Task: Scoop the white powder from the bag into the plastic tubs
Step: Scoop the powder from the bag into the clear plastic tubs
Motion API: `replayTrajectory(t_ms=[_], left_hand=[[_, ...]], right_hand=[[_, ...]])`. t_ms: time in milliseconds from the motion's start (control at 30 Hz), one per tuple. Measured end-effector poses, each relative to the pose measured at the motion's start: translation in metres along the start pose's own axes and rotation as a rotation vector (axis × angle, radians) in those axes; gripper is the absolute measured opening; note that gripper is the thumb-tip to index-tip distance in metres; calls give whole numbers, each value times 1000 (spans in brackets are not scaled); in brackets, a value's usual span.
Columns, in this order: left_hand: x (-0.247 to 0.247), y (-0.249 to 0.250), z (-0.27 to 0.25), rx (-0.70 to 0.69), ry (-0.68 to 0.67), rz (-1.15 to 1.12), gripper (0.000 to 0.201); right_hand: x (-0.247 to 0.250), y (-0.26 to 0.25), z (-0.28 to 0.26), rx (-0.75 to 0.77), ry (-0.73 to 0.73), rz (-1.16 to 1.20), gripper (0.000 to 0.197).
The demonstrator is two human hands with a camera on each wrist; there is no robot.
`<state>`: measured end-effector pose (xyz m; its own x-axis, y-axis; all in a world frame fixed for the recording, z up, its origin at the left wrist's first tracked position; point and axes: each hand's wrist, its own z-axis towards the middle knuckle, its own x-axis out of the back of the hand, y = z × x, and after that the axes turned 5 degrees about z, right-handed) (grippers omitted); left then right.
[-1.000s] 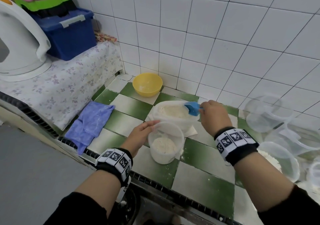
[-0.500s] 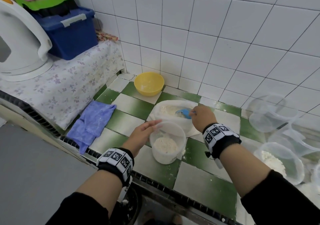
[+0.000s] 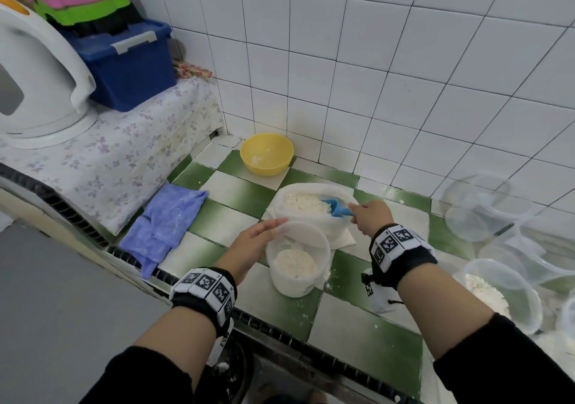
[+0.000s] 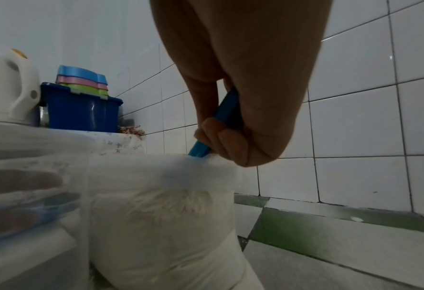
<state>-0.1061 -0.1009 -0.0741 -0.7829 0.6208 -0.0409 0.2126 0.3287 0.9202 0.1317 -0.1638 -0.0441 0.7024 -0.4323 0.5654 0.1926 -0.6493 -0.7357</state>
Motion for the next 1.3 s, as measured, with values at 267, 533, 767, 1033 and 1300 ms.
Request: replayTrajectory(t_ms=[267, 533, 767, 1033, 1300], left_hand=[[-4, -2, -1, -25, 21, -47, 30], [-11, -2, -7, -43, 57, -94, 39], [-17, -1, -10, -41, 97, -129, 54], [-20, -6, -9, 19, 129, -116, 24], [-19, -11, -8, -4, 158, -65, 27]], right_hand=[[11, 2, 4, -44, -13, 252, 30], [29, 2, 4, -85, -59, 448, 21], [56, -10, -13, -56, -157, 576, 10], [52, -18, -37, 169, -381, 208, 17], [21, -5, -61, 631, -348, -390, 17]])
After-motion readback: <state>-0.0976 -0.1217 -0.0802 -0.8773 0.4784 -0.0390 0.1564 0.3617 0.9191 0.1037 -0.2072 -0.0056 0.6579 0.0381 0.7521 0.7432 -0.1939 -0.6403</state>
